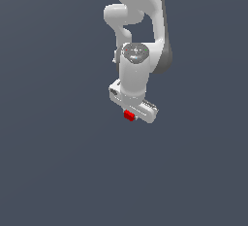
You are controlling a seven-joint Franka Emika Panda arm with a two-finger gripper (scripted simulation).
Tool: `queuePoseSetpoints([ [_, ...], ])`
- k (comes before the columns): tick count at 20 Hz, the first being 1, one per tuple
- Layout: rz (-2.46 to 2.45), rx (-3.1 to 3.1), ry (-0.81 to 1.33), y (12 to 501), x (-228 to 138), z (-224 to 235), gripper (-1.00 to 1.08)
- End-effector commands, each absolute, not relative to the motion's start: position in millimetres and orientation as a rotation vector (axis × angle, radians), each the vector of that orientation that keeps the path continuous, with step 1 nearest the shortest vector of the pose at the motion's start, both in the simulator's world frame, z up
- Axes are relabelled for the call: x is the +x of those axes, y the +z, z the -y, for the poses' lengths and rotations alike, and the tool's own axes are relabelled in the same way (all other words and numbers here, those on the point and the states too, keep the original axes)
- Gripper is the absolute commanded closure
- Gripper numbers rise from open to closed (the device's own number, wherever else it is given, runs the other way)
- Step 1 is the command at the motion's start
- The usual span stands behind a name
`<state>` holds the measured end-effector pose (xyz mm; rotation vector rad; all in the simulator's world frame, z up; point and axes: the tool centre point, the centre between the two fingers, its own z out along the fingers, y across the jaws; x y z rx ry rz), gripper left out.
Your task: Pick up the red cube and move it to a goal position.
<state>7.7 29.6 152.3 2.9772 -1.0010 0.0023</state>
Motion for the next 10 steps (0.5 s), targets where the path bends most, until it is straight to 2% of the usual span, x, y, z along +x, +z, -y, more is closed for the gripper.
queuePoseSetpoints([
  [1,1.0,2.977,0.001,165,15,-28,1.08],
  [10,1.0,2.978,0.0,181,26,-25,1.08],
])
